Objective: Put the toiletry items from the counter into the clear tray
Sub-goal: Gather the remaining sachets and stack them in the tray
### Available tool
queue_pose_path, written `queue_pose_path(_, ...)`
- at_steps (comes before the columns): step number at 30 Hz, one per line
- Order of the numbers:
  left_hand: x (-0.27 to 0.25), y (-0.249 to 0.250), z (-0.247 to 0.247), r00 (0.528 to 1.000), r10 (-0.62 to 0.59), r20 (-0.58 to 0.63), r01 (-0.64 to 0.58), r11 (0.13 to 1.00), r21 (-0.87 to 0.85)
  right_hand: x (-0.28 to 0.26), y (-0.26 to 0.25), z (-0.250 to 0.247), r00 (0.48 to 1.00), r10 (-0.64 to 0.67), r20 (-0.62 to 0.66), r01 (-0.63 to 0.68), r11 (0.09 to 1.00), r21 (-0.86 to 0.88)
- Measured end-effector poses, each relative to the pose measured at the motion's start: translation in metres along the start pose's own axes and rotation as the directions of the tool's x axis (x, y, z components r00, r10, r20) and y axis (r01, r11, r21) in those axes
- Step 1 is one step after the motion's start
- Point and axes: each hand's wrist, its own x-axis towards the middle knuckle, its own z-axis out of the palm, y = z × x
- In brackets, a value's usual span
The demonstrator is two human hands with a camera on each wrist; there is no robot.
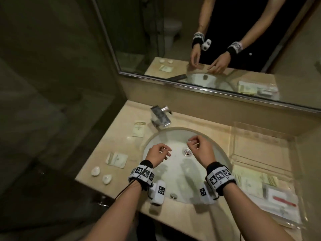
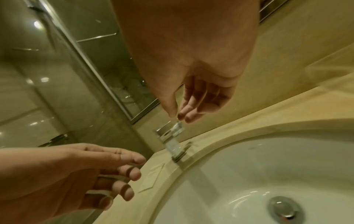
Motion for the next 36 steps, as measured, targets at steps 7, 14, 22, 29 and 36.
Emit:
queue_pose_path(7, -0.009, -0.060, -0.104, 0.964, -0.151, -0.220, 0.137, 0.988, -0.077, 0.022, -0.061, 0.106, 0.980, -0.079, 0.183, 0.089, 0.995, -0.049)
queue_pose_path(14, 0.004, -0.119, -0.171, 0.931, -0.204, -0.303, 0.225, 0.974, 0.036, 0.056, -0.073, 0.198, 0.929, -0.049, 0.367, 0.133, 0.969, -0.209)
queue_pose_path(22, 0.029, -0.147, -0.210, 0.989, -0.111, -0.097, 0.139, 0.917, 0.374, 0.096, -0.071, 0.258, 0.898, -0.038, 0.438, 0.321, 0.737, -0.595)
queue_pose_path(29, 0.043, -0.152, -0.212, 0.996, -0.080, -0.048, 0.093, 0.840, 0.535, 0.089, -0.066, 0.266, 0.957, -0.113, 0.267, 0.259, 0.748, -0.611)
queue_pose_path(36, 0.045, -0.153, -0.211, 0.989, -0.113, -0.097, 0.148, 0.801, 0.580, 0.091, -0.068, 0.262, 0.991, 0.103, 0.082, -0.049, 0.865, -0.500)
